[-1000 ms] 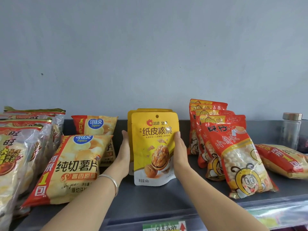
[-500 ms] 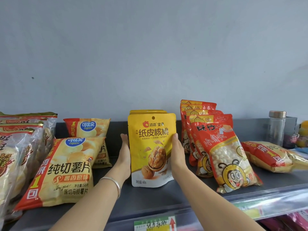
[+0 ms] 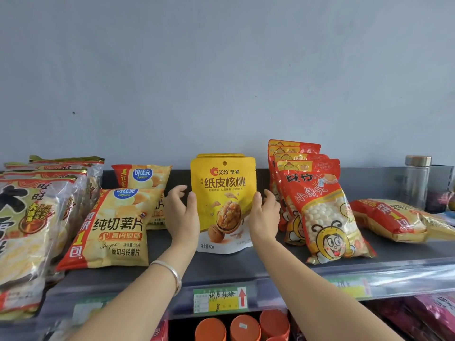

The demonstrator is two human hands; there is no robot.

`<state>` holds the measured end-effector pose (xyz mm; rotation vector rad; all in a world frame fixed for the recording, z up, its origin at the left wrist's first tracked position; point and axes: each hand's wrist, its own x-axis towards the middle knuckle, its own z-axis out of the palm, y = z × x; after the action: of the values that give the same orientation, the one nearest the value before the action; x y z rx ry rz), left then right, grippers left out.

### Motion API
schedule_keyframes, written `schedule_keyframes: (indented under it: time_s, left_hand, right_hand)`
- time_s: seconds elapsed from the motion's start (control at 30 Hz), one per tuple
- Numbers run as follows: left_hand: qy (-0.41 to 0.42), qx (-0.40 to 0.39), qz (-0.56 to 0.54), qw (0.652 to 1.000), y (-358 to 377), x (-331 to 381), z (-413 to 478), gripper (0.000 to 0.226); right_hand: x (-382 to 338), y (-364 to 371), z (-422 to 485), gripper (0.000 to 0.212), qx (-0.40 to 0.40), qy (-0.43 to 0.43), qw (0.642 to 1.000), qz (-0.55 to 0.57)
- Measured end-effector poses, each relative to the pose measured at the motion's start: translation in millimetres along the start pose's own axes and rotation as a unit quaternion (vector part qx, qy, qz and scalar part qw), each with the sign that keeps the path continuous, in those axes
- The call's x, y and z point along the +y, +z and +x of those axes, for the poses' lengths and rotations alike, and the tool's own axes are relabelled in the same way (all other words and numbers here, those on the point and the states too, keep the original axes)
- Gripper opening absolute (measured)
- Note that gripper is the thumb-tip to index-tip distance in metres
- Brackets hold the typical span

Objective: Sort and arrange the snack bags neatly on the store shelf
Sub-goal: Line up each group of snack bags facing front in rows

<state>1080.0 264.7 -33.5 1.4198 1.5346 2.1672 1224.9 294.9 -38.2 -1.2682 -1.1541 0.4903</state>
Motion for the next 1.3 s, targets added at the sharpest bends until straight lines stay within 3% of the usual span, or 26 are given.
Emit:
schedule_keyframes:
  time_s: [0.07, 0.27, 0.43, 0.63, 0.83, 0.97, 1.1, 1.2, 1.3]
  left_hand:
    - [0.028, 0.010, 0.043, 0.999, 0, 11, -11, 0.024]
    - [0.058, 0.010, 0.123, 0.991, 25, 58, -62, 0.029]
    - [0.145, -0.051, 0.167, 0.974, 74, 98, -118, 0.026]
    - [0.220, -0.182, 0.221, 0.933, 137, 127, -154, 0.026]
    - [0.249, -0.325, 0.221, 0.885, 215, 145, -159, 0.024]
    - [0.159, -0.426, 0.219, 0.863, 273, 146, -156, 0.039]
    - [-0.063, -0.477, 0.122, 0.868, 323, 135, -155, 0.068]
    - [-0.220, -0.462, 0.021, 0.859, 351, 112, -162, 0.083]
    - [-0.348, -0.443, -0.065, 0.824, 365, 101, -172, 0.067]
  right_hand:
    - [0, -13, -2, 0.045, -0.013, -0.027, 0.999, -0.028]
    - [-6, -80, -9, 0.039, -0.076, -0.153, 0.982, -0.077]
    - [0, -158, 3, 0.036, -0.091, -0.264, 0.949, -0.143]
    - [21, -237, 49, 0.038, -0.064, -0.250, 0.939, -0.228]
    - [50, -285, 109, 0.039, -0.021, -0.180, 0.923, -0.339]
    - [66, -302, 147, 0.041, -0.021, -0.077, 0.893, -0.443]
    - [80, -310, 178, 0.043, -0.035, 0.042, 0.867, -0.495]
    - [95, -314, 195, 0.056, -0.057, 0.133, 0.883, -0.447]
    - [111, -320, 203, 0.071, -0.087, 0.187, 0.903, -0.377]
